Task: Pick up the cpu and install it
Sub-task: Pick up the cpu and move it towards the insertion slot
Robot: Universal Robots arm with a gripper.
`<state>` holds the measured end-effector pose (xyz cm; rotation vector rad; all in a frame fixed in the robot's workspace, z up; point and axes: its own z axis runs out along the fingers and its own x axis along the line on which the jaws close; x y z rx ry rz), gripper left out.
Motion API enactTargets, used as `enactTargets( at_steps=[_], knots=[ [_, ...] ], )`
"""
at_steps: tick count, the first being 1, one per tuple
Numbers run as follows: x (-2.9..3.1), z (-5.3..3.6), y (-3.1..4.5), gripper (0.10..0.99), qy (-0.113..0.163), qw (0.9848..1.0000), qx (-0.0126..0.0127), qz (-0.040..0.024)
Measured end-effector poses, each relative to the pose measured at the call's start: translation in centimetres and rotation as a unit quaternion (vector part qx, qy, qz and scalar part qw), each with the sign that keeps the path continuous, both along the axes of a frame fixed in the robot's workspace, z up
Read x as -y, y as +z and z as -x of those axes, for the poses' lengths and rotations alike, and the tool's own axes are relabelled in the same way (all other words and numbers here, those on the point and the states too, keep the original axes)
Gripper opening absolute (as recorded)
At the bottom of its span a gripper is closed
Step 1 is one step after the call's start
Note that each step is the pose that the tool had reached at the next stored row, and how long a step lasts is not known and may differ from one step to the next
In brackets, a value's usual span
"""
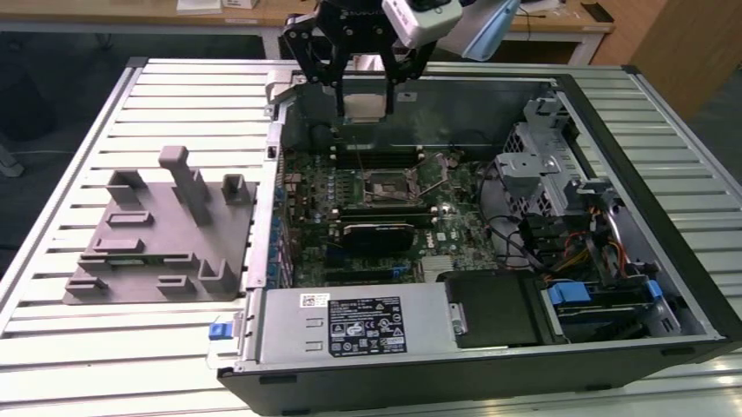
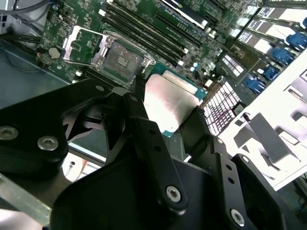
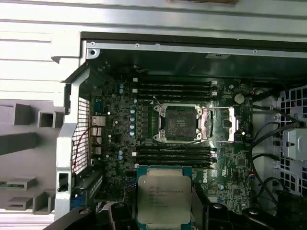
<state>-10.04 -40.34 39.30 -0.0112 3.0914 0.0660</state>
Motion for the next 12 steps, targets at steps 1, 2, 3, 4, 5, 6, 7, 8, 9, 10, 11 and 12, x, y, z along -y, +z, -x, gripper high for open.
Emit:
enactTargets(
  at_steps=[1,2,3,4,5,6,7,8,9,10,11,12],
  knots=[
    [0.00,-0.19,-0.01,0.541,0.000,1.0000,0.0000,0.0000],
    [-0.01,-0.39,-0.02,0.541,0.000,1.0000,0.0000,0.0000],
    [-0.01,-0.59,-0.04,0.541,0.000,1.0000,0.0000,0.0000],
    [-0.01,-0.78,-0.08,0.541,0.000,1.0000,0.0000,0.0000],
    [-0.01,-0.97,-0.13,0.541,0.000,1.0000,0.0000,0.0000],
    [-0.01,-1.14,-0.18,0.541,0.000,1.0000,0.0000,0.0000],
    [-0.01,-1.31,-0.25,0.541,0.000,1.0000,0.0000,0.0000],
    [-0.01,-1.46,-0.31,0.541,0.000,1.0000,0.0000,0.0000],
    [-0.01,-1.60,-0.38,0.541,0.000,1.0000,0.0000,0.0000],
    [-0.01,-1.75,-0.46,0.541,0.000,1.0000,0.0000,0.0000],
    [-0.01,-1.88,-0.54,0.541,0.000,1.0000,0.0000,-0.0001],
    [-0.01,-1.98,-0.63,0.541,0.000,1.0000,0.0000,0.0000]
  ],
)
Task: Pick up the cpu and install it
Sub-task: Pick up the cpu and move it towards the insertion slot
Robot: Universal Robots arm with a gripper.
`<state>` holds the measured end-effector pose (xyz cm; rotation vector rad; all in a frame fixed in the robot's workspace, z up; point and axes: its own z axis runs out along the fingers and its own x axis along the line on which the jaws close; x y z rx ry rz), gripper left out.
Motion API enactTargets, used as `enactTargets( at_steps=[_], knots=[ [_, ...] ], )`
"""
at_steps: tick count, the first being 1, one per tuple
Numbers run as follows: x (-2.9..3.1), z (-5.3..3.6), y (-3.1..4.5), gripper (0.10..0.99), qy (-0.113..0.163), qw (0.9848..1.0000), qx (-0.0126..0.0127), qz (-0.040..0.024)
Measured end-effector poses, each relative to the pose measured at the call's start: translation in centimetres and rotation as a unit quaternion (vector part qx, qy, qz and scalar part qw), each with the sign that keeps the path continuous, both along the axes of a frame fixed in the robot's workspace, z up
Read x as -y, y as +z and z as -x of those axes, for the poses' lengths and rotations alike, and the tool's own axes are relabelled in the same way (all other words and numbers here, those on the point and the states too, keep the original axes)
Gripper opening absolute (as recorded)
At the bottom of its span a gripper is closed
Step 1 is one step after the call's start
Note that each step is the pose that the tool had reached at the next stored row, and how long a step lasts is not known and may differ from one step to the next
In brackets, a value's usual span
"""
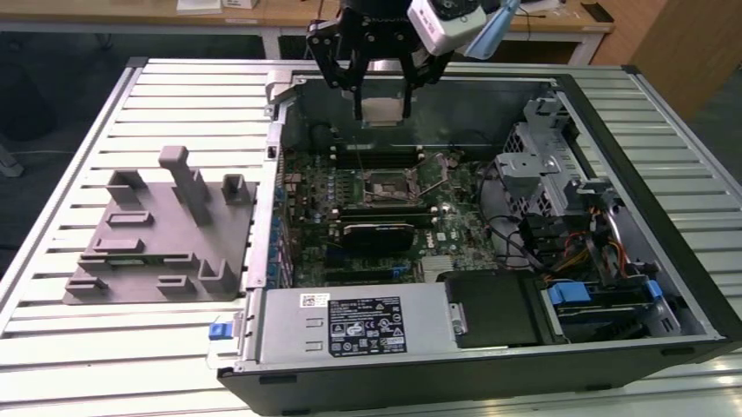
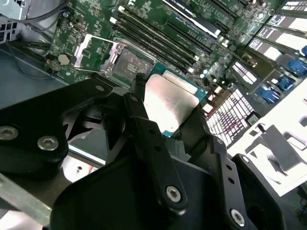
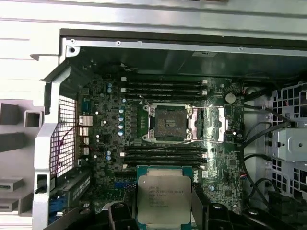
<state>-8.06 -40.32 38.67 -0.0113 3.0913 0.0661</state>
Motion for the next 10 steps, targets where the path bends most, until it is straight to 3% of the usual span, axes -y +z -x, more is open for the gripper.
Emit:
enactTargets(
  at_steps=[10],
  knots=[
    [-0.03,-0.50,-1.28,0.541,0.000,1.0000,0.0000,0.0000]
  ],
)
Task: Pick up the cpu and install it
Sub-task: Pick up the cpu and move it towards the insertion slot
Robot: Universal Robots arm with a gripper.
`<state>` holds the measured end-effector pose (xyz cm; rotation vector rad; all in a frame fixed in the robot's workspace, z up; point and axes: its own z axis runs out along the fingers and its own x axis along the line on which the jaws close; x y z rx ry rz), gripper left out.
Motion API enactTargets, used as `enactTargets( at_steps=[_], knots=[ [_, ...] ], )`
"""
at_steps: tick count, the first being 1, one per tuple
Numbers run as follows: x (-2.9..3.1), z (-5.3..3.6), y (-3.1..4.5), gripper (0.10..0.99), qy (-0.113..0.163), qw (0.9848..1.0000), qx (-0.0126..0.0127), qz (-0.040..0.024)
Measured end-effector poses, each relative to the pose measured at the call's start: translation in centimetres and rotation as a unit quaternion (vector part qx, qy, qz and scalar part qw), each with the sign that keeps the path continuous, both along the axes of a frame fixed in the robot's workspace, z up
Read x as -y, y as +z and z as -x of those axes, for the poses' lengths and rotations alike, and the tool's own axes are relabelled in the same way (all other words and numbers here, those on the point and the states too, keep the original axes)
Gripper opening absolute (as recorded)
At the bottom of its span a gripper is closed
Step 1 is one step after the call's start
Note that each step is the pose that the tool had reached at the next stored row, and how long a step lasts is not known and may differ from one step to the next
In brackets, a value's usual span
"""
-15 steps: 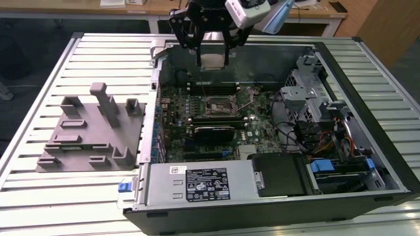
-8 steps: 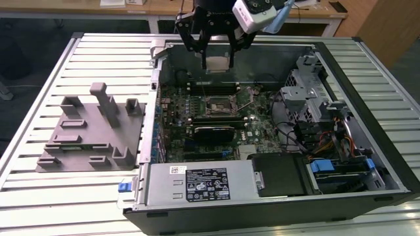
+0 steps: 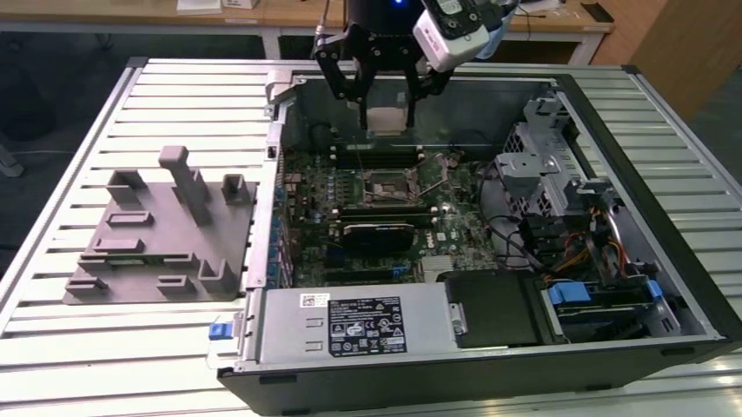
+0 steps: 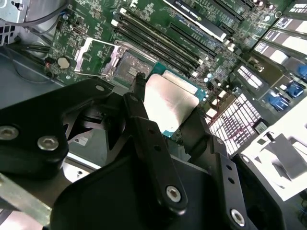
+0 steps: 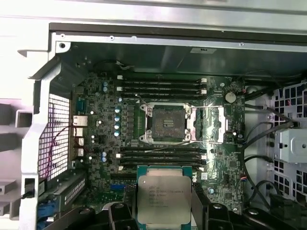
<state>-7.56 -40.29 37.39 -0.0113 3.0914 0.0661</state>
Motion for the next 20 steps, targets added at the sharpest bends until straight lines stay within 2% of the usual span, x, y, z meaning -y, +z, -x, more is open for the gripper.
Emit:
enactTargets(
  at_steps=[20],
  knots=[
    [-0.06,-0.85,-2.07,0.541,0.000,1.0000,0.0000,0.0001]
  ],
)
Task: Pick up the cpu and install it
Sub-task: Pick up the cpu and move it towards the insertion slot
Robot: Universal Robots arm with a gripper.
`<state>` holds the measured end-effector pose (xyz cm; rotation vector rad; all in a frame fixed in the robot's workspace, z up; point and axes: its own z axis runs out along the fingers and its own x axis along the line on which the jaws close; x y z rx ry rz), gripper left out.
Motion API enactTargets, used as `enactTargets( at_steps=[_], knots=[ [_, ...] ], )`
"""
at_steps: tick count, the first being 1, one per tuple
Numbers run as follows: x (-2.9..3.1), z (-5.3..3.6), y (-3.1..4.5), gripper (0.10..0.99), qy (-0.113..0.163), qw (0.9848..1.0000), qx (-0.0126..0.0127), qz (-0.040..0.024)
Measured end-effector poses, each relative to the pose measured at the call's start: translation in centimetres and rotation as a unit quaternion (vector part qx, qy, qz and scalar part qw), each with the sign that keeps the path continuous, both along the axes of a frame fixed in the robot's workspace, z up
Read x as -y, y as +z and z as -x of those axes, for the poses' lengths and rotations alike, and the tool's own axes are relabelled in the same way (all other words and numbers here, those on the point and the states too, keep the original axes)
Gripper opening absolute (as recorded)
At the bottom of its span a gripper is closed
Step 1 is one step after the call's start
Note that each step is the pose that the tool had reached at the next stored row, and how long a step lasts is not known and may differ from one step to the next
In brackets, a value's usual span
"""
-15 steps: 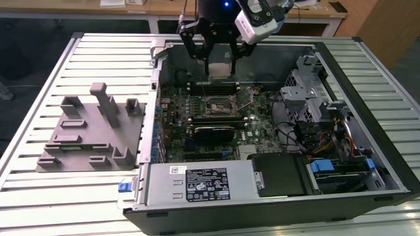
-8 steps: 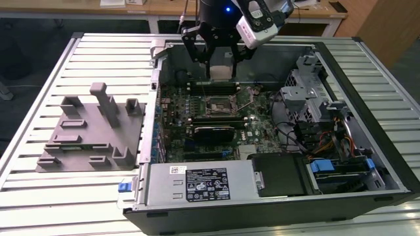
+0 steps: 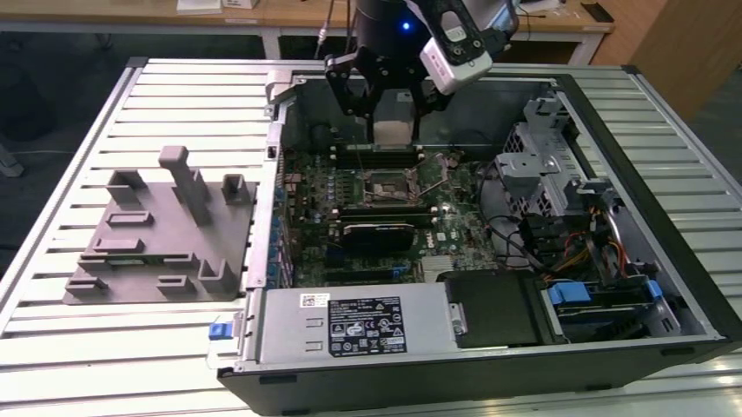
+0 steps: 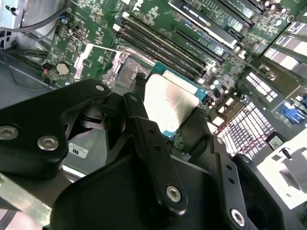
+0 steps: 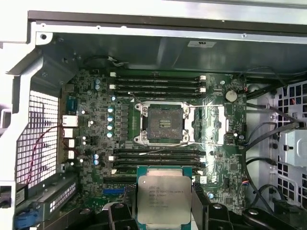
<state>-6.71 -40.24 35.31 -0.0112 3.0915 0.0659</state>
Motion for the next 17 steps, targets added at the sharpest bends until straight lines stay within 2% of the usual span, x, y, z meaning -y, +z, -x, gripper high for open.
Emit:
enactTargets(
  at_steps=[11,17],
  knots=[
    [-0.38,-0.59,-1.05,0.541,0.000,1.0000,0.0000,0.0000],
    [-0.77,-0.98,-1.70,0.541,0.000,1.0000,-0.0003,0.0000]
  ],
)
